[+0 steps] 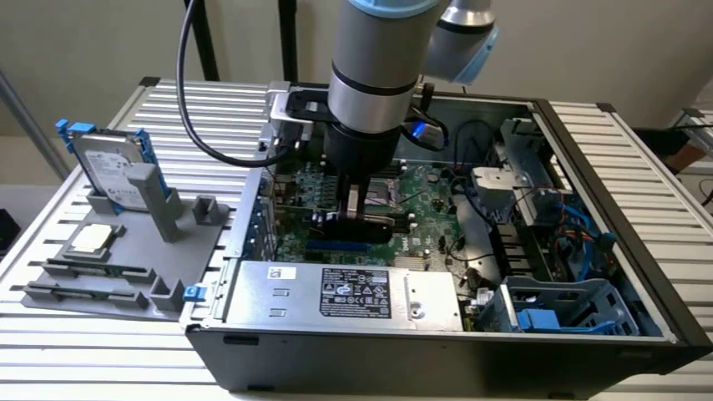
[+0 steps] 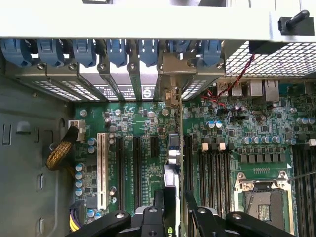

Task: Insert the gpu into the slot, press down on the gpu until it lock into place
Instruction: 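Insert the gpu into the slot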

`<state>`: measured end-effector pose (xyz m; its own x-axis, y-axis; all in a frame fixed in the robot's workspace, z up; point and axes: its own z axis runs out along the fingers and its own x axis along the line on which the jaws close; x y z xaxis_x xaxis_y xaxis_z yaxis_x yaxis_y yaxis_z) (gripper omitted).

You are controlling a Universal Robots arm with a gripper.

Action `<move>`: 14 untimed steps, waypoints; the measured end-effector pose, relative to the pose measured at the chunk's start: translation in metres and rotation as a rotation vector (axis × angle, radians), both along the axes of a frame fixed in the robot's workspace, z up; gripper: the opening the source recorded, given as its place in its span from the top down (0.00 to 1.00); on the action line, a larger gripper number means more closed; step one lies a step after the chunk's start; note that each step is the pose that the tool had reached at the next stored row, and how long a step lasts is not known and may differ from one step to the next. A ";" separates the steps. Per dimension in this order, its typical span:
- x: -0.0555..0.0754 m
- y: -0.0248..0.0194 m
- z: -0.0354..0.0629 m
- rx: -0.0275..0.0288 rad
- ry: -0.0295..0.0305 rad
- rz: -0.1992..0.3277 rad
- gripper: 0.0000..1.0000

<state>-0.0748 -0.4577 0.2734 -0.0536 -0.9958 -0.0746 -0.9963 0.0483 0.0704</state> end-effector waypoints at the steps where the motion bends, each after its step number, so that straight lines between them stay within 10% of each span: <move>1: 0.000 0.0000 -0.0003 -0.0008 0.0000 0.000 0.74; 14: 0.000 0.0000 -0.0032 -0.0071 0.0047 0.000 0.74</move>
